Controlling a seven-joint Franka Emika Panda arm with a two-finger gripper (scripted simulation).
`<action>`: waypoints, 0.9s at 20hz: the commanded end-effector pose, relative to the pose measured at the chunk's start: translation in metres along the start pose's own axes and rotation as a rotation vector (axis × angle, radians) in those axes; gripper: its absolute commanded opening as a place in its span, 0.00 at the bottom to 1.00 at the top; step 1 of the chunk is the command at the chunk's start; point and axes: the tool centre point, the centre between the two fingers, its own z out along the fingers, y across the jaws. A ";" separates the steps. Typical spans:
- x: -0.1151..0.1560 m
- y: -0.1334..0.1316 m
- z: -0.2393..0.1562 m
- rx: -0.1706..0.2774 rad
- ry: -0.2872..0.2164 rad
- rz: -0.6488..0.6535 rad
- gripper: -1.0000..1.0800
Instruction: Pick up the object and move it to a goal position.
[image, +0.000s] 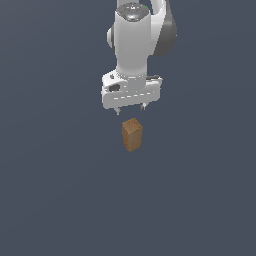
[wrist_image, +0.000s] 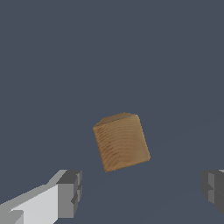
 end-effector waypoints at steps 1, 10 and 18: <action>0.001 -0.001 0.016 -0.003 0.002 -0.063 0.96; 0.001 -0.005 0.057 -0.009 0.009 -0.229 0.96; 0.000 -0.007 0.069 -0.010 0.011 -0.276 0.96</action>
